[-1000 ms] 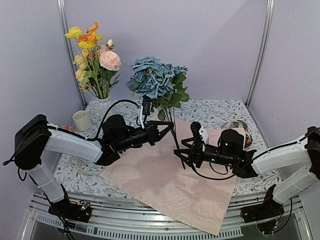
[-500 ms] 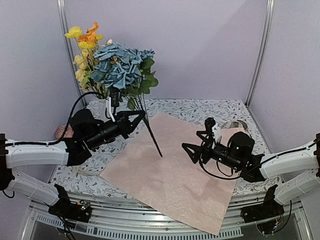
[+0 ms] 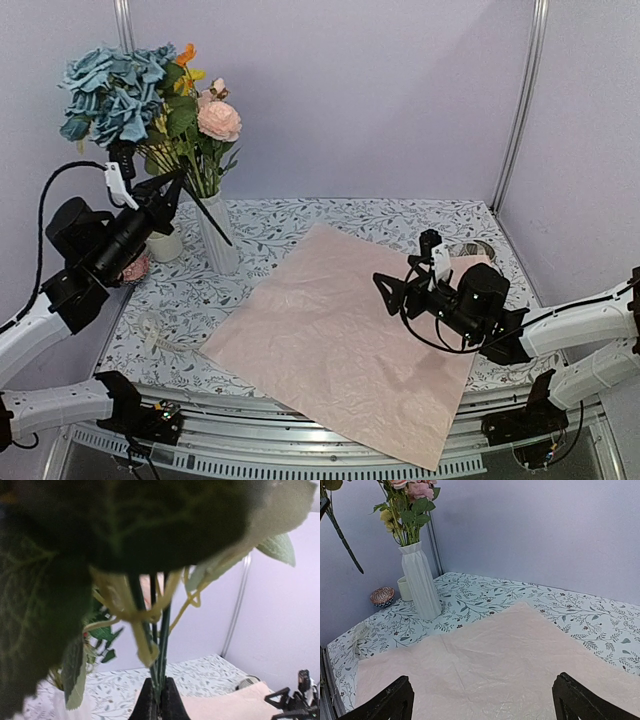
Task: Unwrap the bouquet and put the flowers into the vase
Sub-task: Place the fake flower in the vase.
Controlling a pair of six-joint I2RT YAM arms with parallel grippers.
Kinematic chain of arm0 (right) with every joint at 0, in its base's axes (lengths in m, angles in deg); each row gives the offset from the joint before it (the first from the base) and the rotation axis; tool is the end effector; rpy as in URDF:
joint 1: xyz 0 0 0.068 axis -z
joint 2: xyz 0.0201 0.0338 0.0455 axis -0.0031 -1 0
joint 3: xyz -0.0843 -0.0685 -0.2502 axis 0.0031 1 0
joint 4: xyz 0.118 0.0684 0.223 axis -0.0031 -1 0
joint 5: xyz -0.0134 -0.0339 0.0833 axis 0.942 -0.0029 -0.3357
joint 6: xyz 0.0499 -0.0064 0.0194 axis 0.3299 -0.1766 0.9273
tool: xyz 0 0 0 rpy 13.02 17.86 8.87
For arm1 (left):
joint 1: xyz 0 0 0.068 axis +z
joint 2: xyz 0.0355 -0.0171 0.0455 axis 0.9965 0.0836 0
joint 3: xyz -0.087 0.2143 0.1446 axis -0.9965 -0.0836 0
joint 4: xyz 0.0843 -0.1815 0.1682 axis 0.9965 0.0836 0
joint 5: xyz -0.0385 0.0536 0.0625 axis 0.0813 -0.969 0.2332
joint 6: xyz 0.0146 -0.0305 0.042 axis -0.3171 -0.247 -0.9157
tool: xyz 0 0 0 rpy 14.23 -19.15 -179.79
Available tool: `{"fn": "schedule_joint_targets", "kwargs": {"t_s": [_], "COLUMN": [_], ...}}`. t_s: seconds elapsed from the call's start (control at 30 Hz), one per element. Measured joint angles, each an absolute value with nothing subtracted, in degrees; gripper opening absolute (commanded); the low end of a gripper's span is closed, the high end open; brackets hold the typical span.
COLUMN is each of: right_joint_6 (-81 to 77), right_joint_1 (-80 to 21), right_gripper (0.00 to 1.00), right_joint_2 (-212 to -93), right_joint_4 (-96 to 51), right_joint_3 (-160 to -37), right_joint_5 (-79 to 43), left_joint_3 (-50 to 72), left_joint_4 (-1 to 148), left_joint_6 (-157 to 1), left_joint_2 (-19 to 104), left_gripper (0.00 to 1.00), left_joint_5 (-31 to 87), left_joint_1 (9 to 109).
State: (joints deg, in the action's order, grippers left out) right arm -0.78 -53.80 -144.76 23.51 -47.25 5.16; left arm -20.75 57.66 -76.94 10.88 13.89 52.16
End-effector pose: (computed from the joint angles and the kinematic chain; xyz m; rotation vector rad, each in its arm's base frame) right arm 0.1607 0.2022 0.2136 -0.4497 1.6045 0.6042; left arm 0.1568 -0.0976 0.3686 0.1497 1.3415 -0.6124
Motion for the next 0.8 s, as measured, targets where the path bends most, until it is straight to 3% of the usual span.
{"fn": "schedule_joint_targets", "kwargs": {"t_s": [0.37,0.8], "right_joint_6": [-0.62,-1.08], "right_joint_1": [-53.8,-53.8], "right_gripper": [0.99,0.99], "right_joint_2": [-144.74,-144.74], "right_joint_4": [23.51,23.51], "right_joint_3": [-47.25,-47.25], "right_joint_5": [7.21,7.15], "left_joint_3": [-20.75,-19.53], "left_joint_4": [51.43,34.71], "left_joint_6": [-80.4,-84.29], "left_joint_2": [8.23,25.24], "left_gripper": [0.0,0.0], "left_joint_5": [7.35,9.19], "left_joint_1": [65.54,70.83]}}
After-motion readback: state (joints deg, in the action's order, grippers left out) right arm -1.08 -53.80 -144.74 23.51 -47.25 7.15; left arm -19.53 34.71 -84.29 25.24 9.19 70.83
